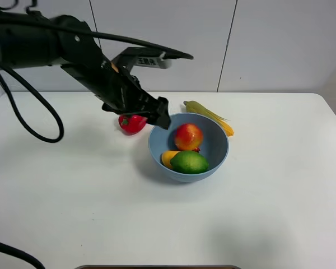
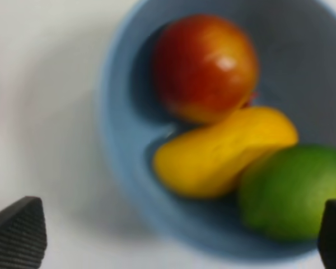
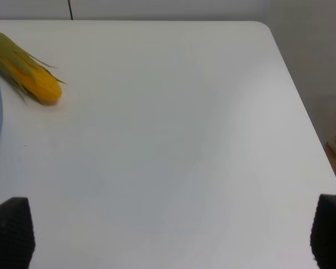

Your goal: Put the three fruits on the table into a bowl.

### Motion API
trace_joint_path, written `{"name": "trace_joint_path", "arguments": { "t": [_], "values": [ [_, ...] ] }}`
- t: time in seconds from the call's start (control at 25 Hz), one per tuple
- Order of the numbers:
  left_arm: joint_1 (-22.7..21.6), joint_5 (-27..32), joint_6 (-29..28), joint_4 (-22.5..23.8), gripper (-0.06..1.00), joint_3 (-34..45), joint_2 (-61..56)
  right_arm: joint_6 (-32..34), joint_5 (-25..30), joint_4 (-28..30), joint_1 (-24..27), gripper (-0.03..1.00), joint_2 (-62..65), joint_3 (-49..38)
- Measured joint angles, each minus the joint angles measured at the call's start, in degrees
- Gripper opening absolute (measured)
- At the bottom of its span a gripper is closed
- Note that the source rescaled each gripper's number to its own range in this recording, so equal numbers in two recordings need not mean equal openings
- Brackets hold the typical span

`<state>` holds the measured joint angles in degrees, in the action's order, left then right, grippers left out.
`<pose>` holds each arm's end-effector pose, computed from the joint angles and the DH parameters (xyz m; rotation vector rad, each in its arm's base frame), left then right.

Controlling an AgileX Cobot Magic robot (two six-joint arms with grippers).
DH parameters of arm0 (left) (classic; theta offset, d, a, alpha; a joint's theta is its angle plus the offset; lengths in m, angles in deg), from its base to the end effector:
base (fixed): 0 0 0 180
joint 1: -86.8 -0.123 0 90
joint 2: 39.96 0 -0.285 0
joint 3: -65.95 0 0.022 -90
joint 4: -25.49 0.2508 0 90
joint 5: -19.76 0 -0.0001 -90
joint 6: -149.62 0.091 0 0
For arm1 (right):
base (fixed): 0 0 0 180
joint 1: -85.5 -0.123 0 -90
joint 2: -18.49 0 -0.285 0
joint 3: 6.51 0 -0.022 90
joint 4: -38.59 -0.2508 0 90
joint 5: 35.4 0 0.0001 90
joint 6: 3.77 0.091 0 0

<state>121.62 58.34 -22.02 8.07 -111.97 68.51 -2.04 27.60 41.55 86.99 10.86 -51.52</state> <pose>0.3026 -0.2312 0.2502 0.7377 2.5301 -0.4943 -0.0147 -0.0038 0.2911 0.0622 2.0168 -0.0587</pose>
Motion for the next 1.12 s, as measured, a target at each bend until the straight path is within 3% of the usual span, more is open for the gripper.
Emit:
{"name": "trace_joint_path", "arguments": {
  "t": [0.32,0.6,0.96,1.12],
  "values": [
    [-9.9,16.5,-2.3,5.4,0.98,0.0,-10.8,0.0,0.0,0.0,0.0,1.0,0.0,0.0],
    [-15.5,29.6,-4.8,12.5,0.98,0.0,-19.4,0.0,0.0,0.0,0.0,1.0,0.0,0.0],
    [-16.8,30.7,-10.6,24.7,0.98,2.2,-36.7,0.0,0.0,0.0,0.0,1.0,0.0,0.0],
    [-21.6,30.9,-11.9,25.4,0.98,9.4,-47.0,0.0,0.0,0.0,0.0,1.0,0.0,0.0]
  ]
}}
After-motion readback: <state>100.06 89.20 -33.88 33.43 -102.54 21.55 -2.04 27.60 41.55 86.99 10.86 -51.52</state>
